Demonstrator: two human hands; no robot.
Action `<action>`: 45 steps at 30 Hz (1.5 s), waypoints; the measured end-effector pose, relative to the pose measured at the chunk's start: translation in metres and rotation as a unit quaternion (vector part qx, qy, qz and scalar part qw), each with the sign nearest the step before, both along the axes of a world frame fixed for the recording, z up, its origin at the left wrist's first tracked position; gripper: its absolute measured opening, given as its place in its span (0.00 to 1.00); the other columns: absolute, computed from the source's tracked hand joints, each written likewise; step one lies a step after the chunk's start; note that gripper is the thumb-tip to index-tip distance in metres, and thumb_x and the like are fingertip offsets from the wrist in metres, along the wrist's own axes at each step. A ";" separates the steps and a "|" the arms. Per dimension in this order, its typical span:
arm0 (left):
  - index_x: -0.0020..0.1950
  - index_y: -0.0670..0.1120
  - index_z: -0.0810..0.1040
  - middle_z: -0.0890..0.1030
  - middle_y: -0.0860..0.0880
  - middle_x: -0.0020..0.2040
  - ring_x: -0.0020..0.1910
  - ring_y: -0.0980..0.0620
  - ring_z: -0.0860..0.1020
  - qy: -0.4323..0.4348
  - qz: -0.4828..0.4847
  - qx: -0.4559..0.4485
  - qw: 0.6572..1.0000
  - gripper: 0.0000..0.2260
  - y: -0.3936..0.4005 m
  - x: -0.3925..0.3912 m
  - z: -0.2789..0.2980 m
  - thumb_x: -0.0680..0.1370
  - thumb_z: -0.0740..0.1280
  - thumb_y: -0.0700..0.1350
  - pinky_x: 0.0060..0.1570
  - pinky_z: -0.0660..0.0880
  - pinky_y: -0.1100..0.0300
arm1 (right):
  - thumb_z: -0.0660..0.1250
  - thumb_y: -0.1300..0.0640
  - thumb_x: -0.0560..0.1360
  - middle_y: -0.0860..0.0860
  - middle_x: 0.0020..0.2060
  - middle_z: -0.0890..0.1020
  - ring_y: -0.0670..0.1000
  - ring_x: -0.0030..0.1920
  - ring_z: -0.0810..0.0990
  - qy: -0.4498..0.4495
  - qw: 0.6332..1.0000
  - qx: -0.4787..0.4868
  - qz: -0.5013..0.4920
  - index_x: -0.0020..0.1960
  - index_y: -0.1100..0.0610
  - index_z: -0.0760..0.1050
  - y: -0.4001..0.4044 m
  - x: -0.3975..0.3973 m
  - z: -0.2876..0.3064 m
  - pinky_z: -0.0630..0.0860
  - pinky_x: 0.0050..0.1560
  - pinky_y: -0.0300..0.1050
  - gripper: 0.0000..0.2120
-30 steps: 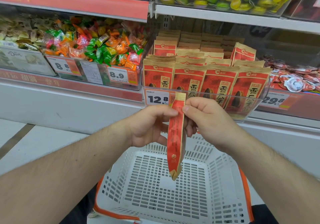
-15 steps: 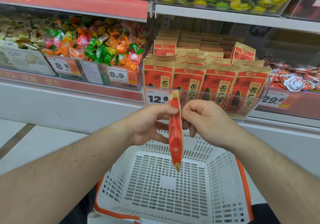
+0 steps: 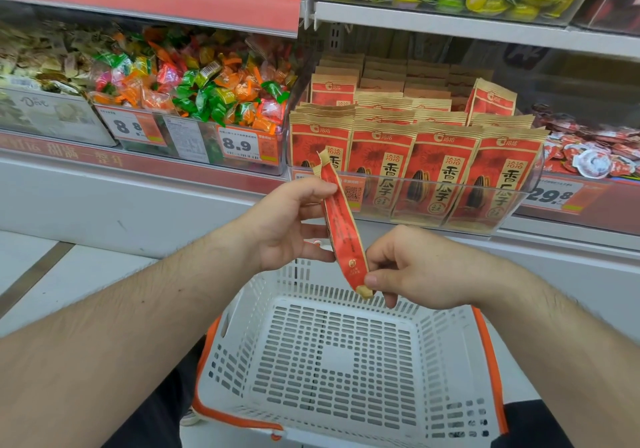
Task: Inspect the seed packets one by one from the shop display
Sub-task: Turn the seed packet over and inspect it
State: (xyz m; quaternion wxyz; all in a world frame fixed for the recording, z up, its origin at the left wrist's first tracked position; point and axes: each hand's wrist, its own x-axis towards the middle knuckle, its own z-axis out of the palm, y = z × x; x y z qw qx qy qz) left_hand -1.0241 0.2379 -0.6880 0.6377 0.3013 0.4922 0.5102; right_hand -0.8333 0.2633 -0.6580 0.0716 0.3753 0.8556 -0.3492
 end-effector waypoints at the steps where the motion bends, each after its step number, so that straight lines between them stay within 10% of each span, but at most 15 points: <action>1: 0.39 0.46 0.76 0.78 0.49 0.35 0.34 0.48 0.80 -0.001 -0.005 0.001 1.000 0.07 0.000 0.000 0.000 0.74 0.67 0.48 0.40 0.80 0.47 | 0.65 0.56 0.80 0.53 0.34 0.84 0.40 0.26 0.74 0.002 1.000 -0.003 0.005 0.42 0.59 0.79 0.000 0.001 0.000 0.69 0.30 0.39 0.11; 10: 0.39 0.45 0.76 0.77 0.47 0.37 0.37 0.46 0.79 -0.002 -0.024 0.011 1.000 0.06 0.000 0.000 0.000 0.69 0.68 0.47 0.42 0.80 0.47 | 0.69 0.55 0.78 0.50 0.33 0.84 0.50 0.34 0.82 0.030 0.999 -0.018 0.014 0.42 0.58 0.81 0.005 0.002 -0.004 0.79 0.39 0.52 0.09; 15: 0.49 0.41 0.75 0.78 0.43 0.43 0.40 0.45 0.78 -0.025 -0.063 0.026 0.997 0.16 -0.003 0.000 -0.003 0.63 0.67 0.42 0.38 0.81 0.50 | 0.76 0.59 0.71 0.42 0.25 0.77 0.39 0.26 0.72 0.080 0.995 -0.042 -0.037 0.40 0.61 0.79 0.012 0.003 -0.006 0.69 0.31 0.35 0.07; 23: 0.62 0.38 0.74 0.77 0.34 0.56 0.53 0.35 0.77 -0.112 -0.125 0.065 0.984 0.30 -0.002 -0.001 -0.006 0.59 0.67 0.40 0.55 0.77 0.42 | 0.78 0.56 0.68 0.50 0.56 0.82 0.49 0.39 0.83 0.194 0.954 -0.175 -0.148 0.69 0.46 0.64 0.020 0.004 -0.017 0.76 0.41 0.49 0.35; 28: 0.63 0.37 0.75 0.78 0.35 0.57 0.54 0.36 0.79 -0.157 -0.130 0.082 0.976 0.30 -0.003 0.003 -0.004 0.60 0.64 0.39 0.52 0.79 0.43 | 0.75 0.62 0.72 0.43 0.39 0.84 0.46 0.34 0.80 0.232 0.950 -0.138 -0.157 0.56 0.49 0.74 0.010 -0.004 -0.020 0.77 0.32 0.43 0.17; 45: 0.54 0.42 0.83 0.86 0.41 0.50 0.45 0.48 0.83 0.038 0.105 0.097 0.989 0.10 0.000 0.006 0.001 0.81 0.64 0.44 0.45 0.81 0.50 | 0.69 0.57 0.77 0.50 0.38 0.85 0.45 0.27 0.76 0.320 0.901 -0.083 -0.281 0.53 0.57 0.80 0.014 -0.006 -0.015 0.72 0.29 0.38 0.06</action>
